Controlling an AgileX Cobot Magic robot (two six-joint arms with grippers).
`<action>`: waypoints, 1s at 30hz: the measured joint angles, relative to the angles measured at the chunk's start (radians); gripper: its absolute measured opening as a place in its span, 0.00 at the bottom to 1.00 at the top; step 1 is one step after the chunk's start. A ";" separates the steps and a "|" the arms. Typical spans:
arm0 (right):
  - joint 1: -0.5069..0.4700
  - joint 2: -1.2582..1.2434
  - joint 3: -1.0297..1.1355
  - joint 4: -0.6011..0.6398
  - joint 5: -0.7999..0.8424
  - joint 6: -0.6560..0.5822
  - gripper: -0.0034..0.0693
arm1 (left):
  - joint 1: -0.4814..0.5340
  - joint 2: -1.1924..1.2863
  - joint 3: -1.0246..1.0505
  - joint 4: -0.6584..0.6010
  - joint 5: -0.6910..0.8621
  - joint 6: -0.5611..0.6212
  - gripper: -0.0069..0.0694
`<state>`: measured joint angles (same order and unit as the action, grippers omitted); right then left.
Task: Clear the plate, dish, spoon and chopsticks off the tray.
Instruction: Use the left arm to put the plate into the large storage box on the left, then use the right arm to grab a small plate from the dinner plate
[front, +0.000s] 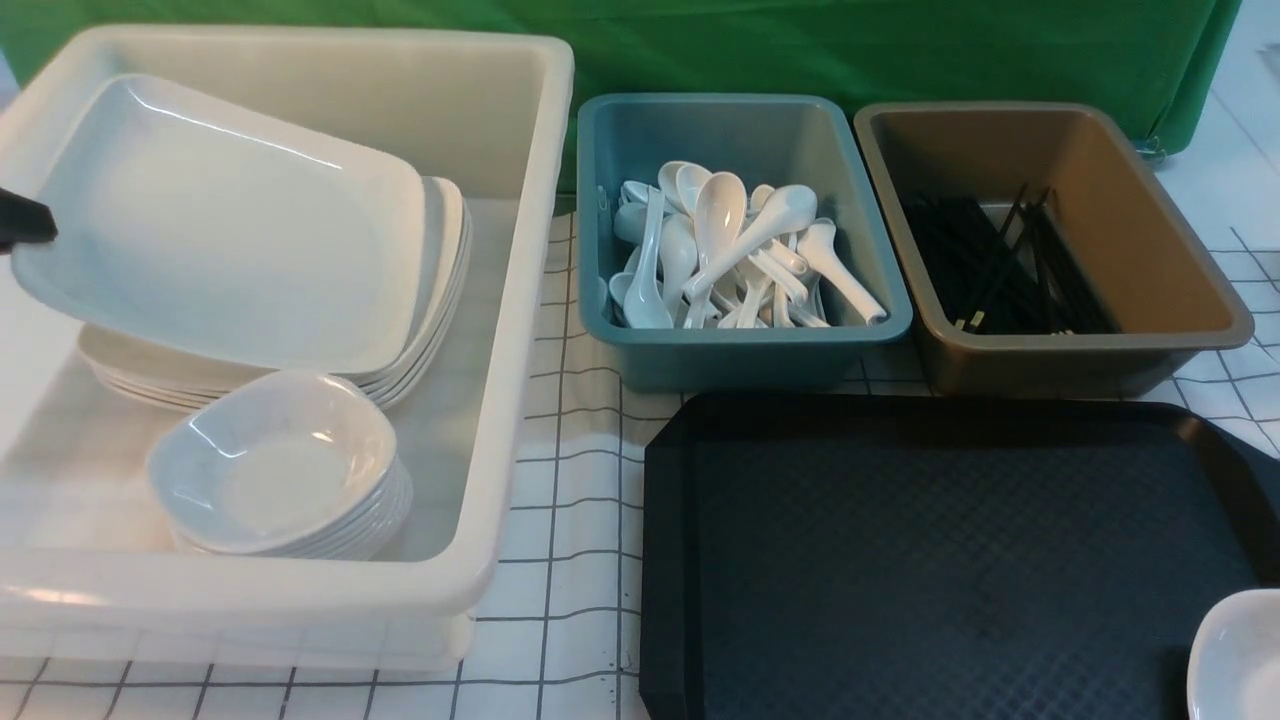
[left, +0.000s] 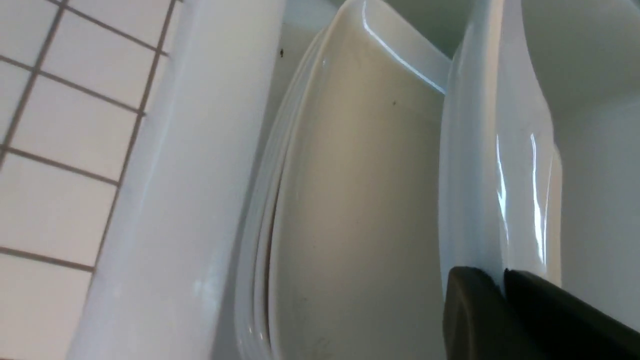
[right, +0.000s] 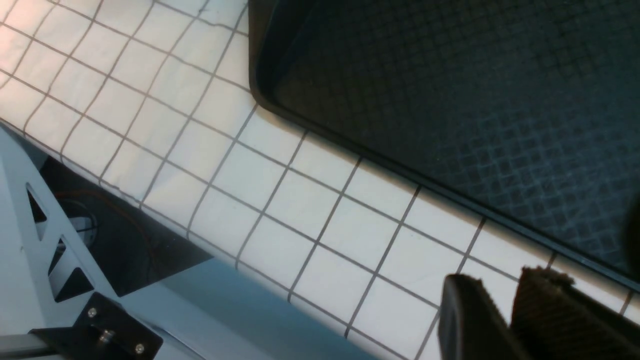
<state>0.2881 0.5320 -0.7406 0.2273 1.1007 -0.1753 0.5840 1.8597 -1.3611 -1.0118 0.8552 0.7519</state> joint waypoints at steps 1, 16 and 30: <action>0.000 0.000 0.000 0.000 -0.001 0.001 0.32 | -0.006 0.000 0.000 0.016 -0.013 0.001 0.14; 0.000 0.000 0.000 0.000 -0.003 0.014 0.34 | -0.040 0.011 -0.002 0.132 -0.144 -0.013 0.54; 0.000 0.044 0.000 -0.009 0.028 0.130 0.09 | -0.123 0.013 -0.040 0.313 0.220 -0.261 0.09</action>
<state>0.2881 0.5760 -0.7406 0.2185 1.1292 -0.0454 0.4610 1.8731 -1.4011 -0.6992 1.0751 0.4910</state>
